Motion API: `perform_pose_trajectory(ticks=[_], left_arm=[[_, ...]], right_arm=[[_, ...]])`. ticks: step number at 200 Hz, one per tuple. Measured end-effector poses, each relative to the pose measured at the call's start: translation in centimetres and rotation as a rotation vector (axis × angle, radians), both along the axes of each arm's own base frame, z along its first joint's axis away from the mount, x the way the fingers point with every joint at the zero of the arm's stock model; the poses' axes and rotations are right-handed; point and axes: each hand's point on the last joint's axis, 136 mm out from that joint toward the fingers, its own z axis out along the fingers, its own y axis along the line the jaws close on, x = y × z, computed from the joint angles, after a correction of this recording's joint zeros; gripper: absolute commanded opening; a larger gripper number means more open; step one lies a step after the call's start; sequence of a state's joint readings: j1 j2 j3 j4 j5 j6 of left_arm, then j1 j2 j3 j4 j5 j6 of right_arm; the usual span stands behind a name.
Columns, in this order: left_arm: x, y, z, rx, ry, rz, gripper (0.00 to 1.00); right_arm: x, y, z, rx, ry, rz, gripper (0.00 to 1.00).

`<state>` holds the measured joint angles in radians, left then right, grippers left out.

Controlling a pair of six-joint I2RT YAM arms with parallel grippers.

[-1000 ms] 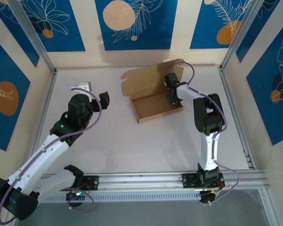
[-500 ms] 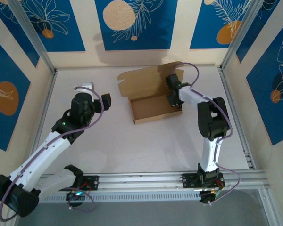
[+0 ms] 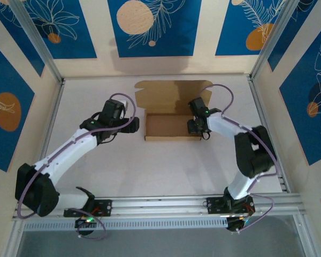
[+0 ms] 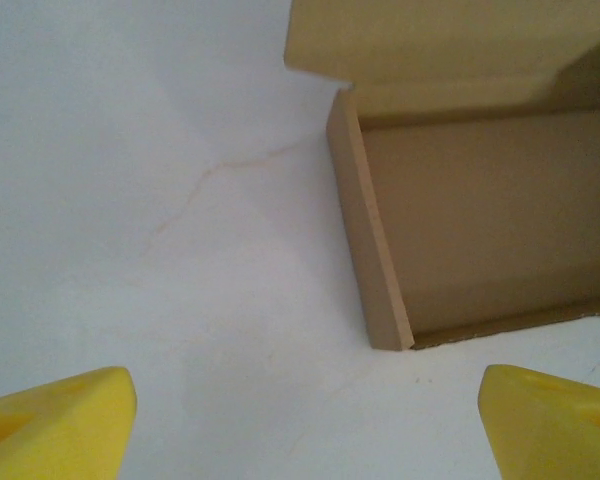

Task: Fold the paper box

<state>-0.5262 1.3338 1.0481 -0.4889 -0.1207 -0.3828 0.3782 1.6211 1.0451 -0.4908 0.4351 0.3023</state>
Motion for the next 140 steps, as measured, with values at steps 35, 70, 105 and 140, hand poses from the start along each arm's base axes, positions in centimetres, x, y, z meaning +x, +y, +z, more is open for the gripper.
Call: perform_pose_trajectory(ticks=[35,70,105,140], left_arm=[[1.0,-2.7,-2.6,0.046,0.059,-0.057,0.81],[2.6,-4.6,-5.3,0.067,0.103,-0.081,0.7],[5.2,-6.8,-6.6,0.08,0.119,-0.088,0.61],[6.7,-7.5,-7.5,0.093,0.118,-0.068,0.51]], right_arm=[[-0.9,-0.2,6.1,0.178,-0.211,-0.064,0.57],[-1.9,-0.8,11.2,0.307,-0.362,-0.1,0.57],[-3.1,-0.4,12.6,0.37,-0.394,-0.084,0.56],[-4.0,-0.5,13.0,0.386,-0.407,-0.073,0.56]])
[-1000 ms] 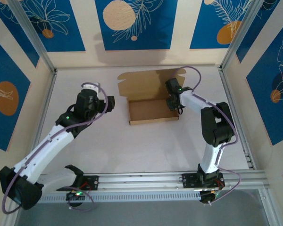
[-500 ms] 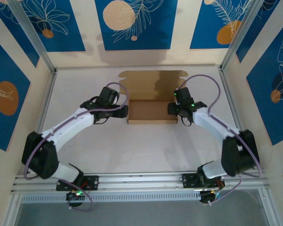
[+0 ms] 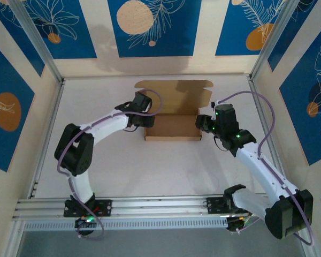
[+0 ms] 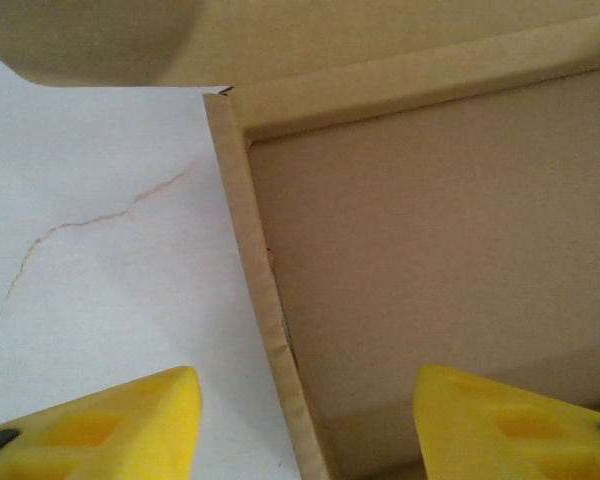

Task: Fold the paper box

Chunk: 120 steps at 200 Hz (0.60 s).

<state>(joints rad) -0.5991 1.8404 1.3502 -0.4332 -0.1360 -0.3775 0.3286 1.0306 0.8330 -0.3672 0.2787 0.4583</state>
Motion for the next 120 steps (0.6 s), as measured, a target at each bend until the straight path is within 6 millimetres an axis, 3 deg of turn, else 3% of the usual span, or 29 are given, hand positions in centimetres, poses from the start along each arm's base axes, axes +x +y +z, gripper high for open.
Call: perform_pose_trajectory(ticks=[83,120], left_arm=[[0.4,0.9,-4.5,0.082,0.052,0.082,0.35],[1.0,1.1,-4.9,0.169,0.017,0.09,0.18]], right_arm=[[-0.6,0.2,0.4,0.016,-0.014,0.016,0.55],[-0.6,0.3,0.4,0.015,-0.012,0.021,0.55]])
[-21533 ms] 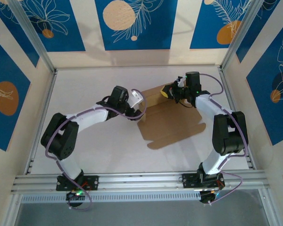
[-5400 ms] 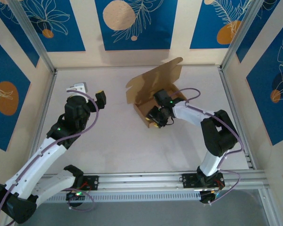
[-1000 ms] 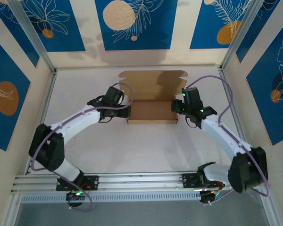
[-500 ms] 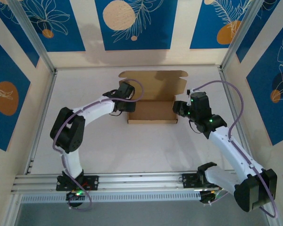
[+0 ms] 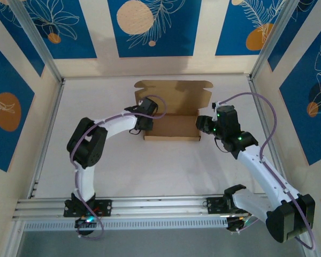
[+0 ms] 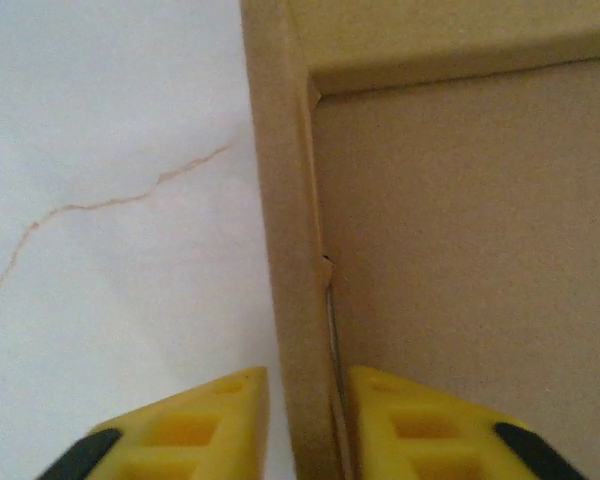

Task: Fold the paper box

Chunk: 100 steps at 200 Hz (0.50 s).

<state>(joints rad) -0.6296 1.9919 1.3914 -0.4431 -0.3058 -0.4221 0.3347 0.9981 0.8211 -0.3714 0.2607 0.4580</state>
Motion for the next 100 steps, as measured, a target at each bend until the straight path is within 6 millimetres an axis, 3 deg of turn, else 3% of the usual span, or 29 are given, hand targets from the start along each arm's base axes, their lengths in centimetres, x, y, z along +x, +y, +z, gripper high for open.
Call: perform_pose_trajectory(ticks=[31,100], left_arm=[[0.2,0.9,0.3,0.075,-0.024,-0.001,0.08],[0.2,2.3,1.5,0.25,-0.083,-0.015,0.02]], right_arm=[[-0.2,0.3,-0.1,-0.002,0.006,0.011,0.55],[-0.3,0.4,-0.3,-0.004,0.012,0.015,0.55]])
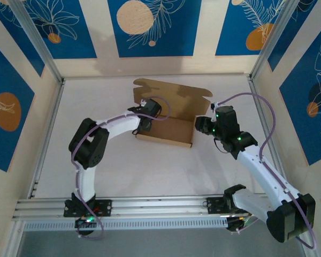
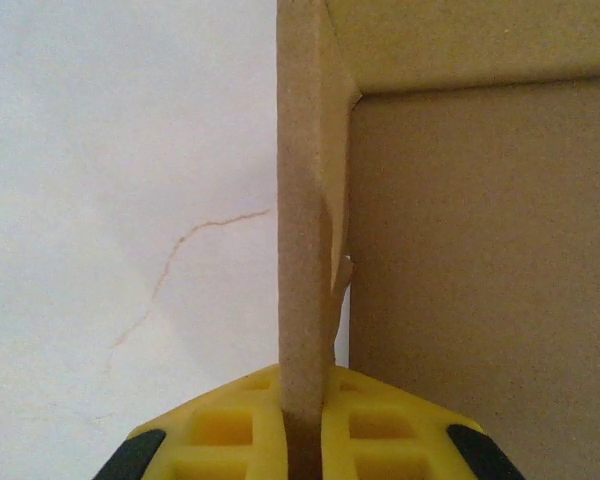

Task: Fold the paper box

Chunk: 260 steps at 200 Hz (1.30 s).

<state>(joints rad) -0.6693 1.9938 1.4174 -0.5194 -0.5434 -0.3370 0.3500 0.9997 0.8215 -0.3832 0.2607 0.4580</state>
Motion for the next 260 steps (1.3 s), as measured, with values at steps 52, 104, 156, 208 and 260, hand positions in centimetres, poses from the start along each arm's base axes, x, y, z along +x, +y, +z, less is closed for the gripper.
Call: perform_pose_trajectory(ticks=[52,104,156,208,260], left_arm=[[-0.7,0.2,-0.5,0.019,-0.008,0.018,0.37],[-3.4,0.9,-0.6,-0.086,0.007,0.029,0.8],[-3.7,1.1,10.2,-0.309,-0.214,-0.062,0.81],[-0.1,3.6,13.6,-0.328,-0.306,-0.22,0.91],[3.4,3.1,11.7,-0.41,-0.25,-0.347,0.96]], right_arm=[[-0.3,1.0,0.1,0.004,0.04,0.043,0.58],[0.6,4.1,7.5,0.076,-0.027,0.17,0.71],[3.3,2.5,8.5,-0.186,-0.124,0.211,0.8],[7.8,-1.7,3.0,-0.381,-0.099,0.247,0.91],[10.3,-2.9,-0.2,-0.33,-0.07,0.299,0.94]])
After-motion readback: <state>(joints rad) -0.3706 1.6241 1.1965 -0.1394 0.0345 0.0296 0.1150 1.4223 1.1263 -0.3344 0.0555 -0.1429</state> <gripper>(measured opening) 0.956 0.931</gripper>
